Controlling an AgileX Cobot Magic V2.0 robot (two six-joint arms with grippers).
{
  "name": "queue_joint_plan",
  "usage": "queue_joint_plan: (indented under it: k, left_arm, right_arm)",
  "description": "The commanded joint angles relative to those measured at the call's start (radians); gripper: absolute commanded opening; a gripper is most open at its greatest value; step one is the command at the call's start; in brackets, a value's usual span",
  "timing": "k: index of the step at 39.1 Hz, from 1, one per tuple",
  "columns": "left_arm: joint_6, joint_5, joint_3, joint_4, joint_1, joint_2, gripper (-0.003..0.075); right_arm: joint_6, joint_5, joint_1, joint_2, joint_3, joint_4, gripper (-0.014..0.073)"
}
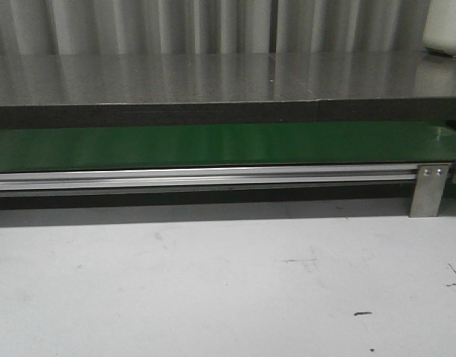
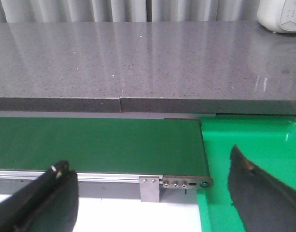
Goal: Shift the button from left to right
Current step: 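Carry the button over the conveyor belt with the left gripper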
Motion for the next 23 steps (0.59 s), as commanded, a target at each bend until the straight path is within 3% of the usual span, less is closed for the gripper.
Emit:
queue_joint_plan:
  k: [1, 10, 23]
  left_arm:
    - [-0.012, -0.031, -0.027, -0.055, 0.004, -0.131, 0.0042]
    - [-0.012, -0.049, -0.027, -0.245, -0.029, -0.262, 0.0042]
    - [-0.048, 0.077, -0.027, -0.255, -0.246, -0.347, 0.0042]
  right_arm:
    - [-0.011, -0.073, 0.001, 0.015, -0.033, -0.005, 0.0643]
    - [-0.011, -0.073, 0.001, 0.015, -0.033, -0.005, 0.0643]
    - [-0.011, -0.073, 0.001, 0.015, -0.033, -0.005, 0.0643]
